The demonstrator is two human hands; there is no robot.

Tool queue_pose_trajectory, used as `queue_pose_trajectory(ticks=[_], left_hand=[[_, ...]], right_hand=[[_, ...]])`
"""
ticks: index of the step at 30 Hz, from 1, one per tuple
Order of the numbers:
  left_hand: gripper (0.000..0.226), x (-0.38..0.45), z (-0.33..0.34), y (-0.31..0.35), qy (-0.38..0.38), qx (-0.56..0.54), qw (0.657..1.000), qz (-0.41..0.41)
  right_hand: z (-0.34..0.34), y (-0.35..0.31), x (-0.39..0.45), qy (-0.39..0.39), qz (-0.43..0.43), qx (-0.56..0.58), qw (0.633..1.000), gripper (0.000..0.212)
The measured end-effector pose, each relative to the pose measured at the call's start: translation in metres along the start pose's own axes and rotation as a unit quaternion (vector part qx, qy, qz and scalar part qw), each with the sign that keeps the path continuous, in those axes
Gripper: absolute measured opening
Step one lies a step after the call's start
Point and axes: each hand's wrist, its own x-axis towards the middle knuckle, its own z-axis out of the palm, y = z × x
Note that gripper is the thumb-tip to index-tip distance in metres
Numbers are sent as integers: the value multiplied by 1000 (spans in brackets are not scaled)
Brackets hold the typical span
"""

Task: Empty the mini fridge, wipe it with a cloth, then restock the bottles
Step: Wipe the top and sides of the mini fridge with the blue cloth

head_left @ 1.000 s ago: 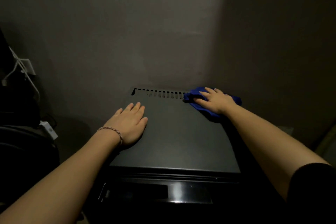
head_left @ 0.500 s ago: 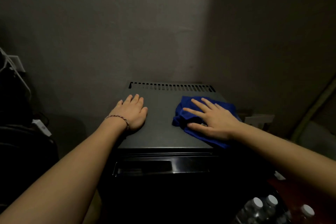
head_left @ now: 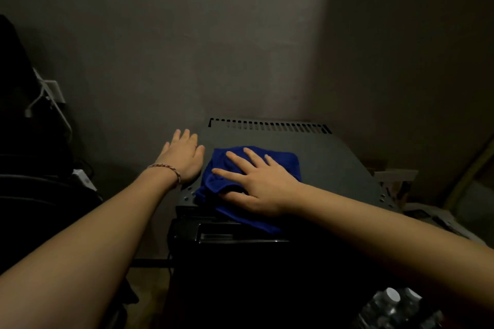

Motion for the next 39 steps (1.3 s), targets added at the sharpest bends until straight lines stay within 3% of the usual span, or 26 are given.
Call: queue_pose_trajectory(ticks=[8,14,18,21,25,31,35,39], left_hand=[[54,-8,-22,-51,28,24,998,-44],[52,-17,-16,-32,26,-49,998,15],[69,-25,-10,-4,-27,-103,993,58],[84,-31,2,21,-104,-60,991,60],[94,-36,10,29,-113,5,993,44],[115,-40,9,25,-79,-104,991,-5],[134,-43,9,23,-58,-191,978,-52],[142,-43,8,25,-68,-180,978,-75]], right_hand=[[-6,-27,73,27,-18,8,999,63],[-13,6,136,49,26,16,998,59],[-18,38,161,57,75,35,995,61],[-19,61,169,56,123,46,990,67],[-16,88,156,56,168,60,982,74],[-7,124,99,51,210,44,975,76],[1,116,40,30,170,22,985,69],[6,80,2,14,113,5,994,75]])
